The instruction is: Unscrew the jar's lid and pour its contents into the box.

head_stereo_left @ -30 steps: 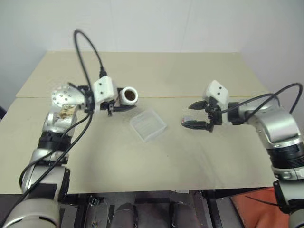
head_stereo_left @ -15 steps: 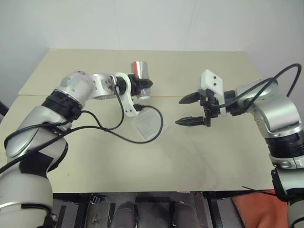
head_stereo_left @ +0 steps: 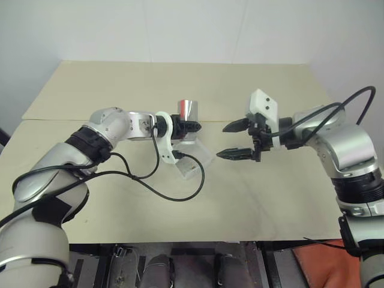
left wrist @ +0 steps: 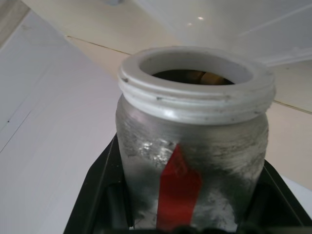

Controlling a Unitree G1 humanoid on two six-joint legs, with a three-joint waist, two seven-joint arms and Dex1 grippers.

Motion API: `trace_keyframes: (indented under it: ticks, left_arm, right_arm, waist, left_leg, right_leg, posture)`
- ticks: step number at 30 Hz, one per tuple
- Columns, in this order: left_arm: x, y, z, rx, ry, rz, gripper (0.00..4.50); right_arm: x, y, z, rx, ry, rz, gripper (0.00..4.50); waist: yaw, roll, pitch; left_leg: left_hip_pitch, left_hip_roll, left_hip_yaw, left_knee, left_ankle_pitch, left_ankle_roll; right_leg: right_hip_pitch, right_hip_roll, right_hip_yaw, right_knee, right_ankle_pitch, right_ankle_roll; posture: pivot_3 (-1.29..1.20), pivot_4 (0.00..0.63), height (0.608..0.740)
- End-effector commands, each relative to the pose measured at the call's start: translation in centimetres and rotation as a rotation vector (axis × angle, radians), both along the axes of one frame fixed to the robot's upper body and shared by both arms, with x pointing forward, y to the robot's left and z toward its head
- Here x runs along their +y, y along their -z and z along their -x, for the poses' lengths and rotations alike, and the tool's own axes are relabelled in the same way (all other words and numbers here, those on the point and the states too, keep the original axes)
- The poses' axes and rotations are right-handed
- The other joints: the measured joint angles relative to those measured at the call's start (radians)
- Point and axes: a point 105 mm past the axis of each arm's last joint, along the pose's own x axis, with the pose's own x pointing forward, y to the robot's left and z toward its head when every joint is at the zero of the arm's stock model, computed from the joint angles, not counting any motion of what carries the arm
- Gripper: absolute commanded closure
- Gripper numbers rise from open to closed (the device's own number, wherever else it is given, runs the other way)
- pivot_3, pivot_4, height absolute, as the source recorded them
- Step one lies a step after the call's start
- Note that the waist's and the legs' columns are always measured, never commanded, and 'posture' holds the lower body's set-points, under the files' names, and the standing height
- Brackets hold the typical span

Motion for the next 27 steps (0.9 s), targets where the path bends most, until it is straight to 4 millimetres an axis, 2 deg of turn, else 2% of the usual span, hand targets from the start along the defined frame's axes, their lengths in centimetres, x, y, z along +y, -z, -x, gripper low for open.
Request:
trace_keyframes:
  ticks: [1,3,5,8,11,16,19,22,24,27]
  left_arm:
    - [0.1,-2.9,-0.2,-0.028,-0.017,0.103,2.56]
    - [0.2,-3.7,-0.2,0.011,-0.026,0.193,2.56]
    - [1.0,-5.1,-0.5,0.09,-0.081,0.369,2.56]
    - [3.4,-7.0,-0.9,0.175,-0.166,0.565,2.56]
    - [5.3,-7.5,-1.0,0.293,-0.241,0.714,2.56]
    - [7.0,-6.2,-1.1,0.658,-0.351,1.162,2.56]
    - [8.0,-5.1,-1.2,0.938,-0.409,1.529,2.56]
    - [9.3,-4.7,-1.3,1.14,-0.44,1.862,2.56]
    - [9.9,-4.2,-1.1,1.234,-0.458,2.005,2.56]
    - [10.5,-2.5,-0.6,1.319,-0.492,2.108,2.56]
  right_arm:
    - [0.1,-1.6,0.3,-0.056,-0.007,-0.027,0.03]
    - [0.1,-1.7,0.3,-0.059,-0.006,-0.031,0.03]
    - [0.0,-1.8,0.3,-0.062,-0.002,-0.039,0.03]
    - [-0.1,-2.1,0.3,-0.065,0.0,-0.055,0.03]
    - [-0.1,-2.2,0.3,-0.064,0.0,-0.068,0.03]
    - [0.2,-2.4,-0.3,-0.067,0.015,-0.101,0.03]
    - [0.5,-2.7,-0.4,-0.064,0.02,-0.139,0.03]
    - [0.5,-2.8,-0.3,-0.058,0.015,-0.147,0.03]
    - [0.5,-2.7,-0.3,-0.056,0.02,-0.148,0.03]
    - [0.4,-2.8,-0.3,-0.053,0.026,-0.152,0.03]
  waist:
    - [0.0,0.0,0.0]
    - [0.0,0.0,0.0]
    - [-0.001,0.0,0.0]
    - [-0.002,0.0,0.0]
    - [-0.007,0.0,0.0]
    - [-0.007,0.0,0.0]
    - [-0.007,0.0,0.0]
    - [-0.008,0.0,0.0]
    - [-0.01,0.0,0.0]
    - [-0.015,0.0,0.0]
  left_leg:
    - [0.0,0.0,0.0,0.0,0.0,0.0]
    - [0.0,0.0,0.0,0.0,0.0,0.0]
    - [0.0,0.0,0.0,0.001,0.0,0.0]
    - [0.0,0.0,0.0,0.002,0.0,0.0]
    - [0.0,0.0,0.0,0.003,0.0,0.0]
    - [0.002,0.001,0.0,0.005,0.0,0.0]
    - [0.0,0.001,-0.001,0.01,0.0,0.001]
    - [0.0,0.001,-0.002,0.013,0.0,0.001]
    - [0.001,0.001,-0.003,0.013,0.0,0.001]
    - [0.001,0.0,-0.003,0.012,0.0,0.001]
  right_leg:
    - [0.0,0.0,0.0,0.0,0.0,0.0]
    - [0.0,0.0,0.0,0.0,0.0,0.0]
    - [0.0,0.0,0.0,0.001,0.0,0.0]
    - [0.0,0.0,0.0,0.001,0.0,0.0]
    - [0.0,0.0,0.0,0.003,0.0,0.0]
    - [0.002,0.0,0.0,0.005,0.0,0.0]
    - [0.001,0.0,0.0,0.008,0.0,0.0]
    - [0.002,0.0,0.0,0.011,0.0,0.001]
    - [0.002,0.0,0.001,0.011,0.0,0.001]
    - [0.002,0.0,0.001,0.011,0.0,0.001]
  posture:
    - [0.0,0.15,0.74]
    - [0.0,0.15,0.74]
    - [0.0,0.15,0.74]
    - [0.0,0.15,0.74]
    - [0.0,0.15,0.74]
    - [0.0,0.15,0.74]
    - [0.0,0.15,0.74]
    - [0.0,0.15,0.74]
    - [0.0,0.15,0.74]
    - [0.0,0.15,0.74]
